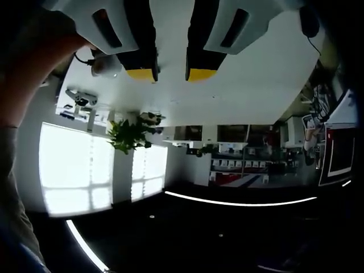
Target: Place the washer onto the threaded stud by aligning its center hole with the stud, sliding it down to the base, and recovering from edge contact or off-axis alignment until the washer reaches the visible bottom stop.
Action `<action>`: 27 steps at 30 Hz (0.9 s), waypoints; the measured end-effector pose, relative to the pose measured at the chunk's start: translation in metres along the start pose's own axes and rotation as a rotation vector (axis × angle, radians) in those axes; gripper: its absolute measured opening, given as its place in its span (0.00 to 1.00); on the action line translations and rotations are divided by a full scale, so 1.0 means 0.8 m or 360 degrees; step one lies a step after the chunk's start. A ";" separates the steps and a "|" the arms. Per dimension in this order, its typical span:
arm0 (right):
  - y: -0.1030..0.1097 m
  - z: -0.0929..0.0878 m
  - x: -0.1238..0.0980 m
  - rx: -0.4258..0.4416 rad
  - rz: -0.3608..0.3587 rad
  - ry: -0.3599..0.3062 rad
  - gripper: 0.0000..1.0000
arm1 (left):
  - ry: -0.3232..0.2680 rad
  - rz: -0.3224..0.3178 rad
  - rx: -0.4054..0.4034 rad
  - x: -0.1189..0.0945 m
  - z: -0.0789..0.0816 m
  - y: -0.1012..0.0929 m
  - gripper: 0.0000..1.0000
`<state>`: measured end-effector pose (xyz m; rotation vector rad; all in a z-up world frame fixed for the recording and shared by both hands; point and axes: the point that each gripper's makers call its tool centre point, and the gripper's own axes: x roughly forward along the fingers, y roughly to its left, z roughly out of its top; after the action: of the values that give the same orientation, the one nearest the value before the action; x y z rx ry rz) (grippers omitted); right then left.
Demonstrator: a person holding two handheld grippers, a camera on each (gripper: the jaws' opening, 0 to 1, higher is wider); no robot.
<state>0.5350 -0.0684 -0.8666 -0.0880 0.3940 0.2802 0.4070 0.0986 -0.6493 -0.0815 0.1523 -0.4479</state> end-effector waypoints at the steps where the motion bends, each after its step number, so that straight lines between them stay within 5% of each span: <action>1: 0.000 0.000 0.000 -0.0003 0.0000 0.0000 0.25 | 0.0001 0.0001 -0.0001 0.000 0.000 0.000 0.17; 27: -0.004 0.000 0.000 -0.0006 -0.0025 0.0005 0.28 | 0.0011 0.0003 0.0003 0.001 -0.002 0.001 0.17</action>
<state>0.5361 -0.0713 -0.8669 -0.0954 0.3955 0.2654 0.4075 0.0988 -0.6511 -0.0780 0.1586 -0.4466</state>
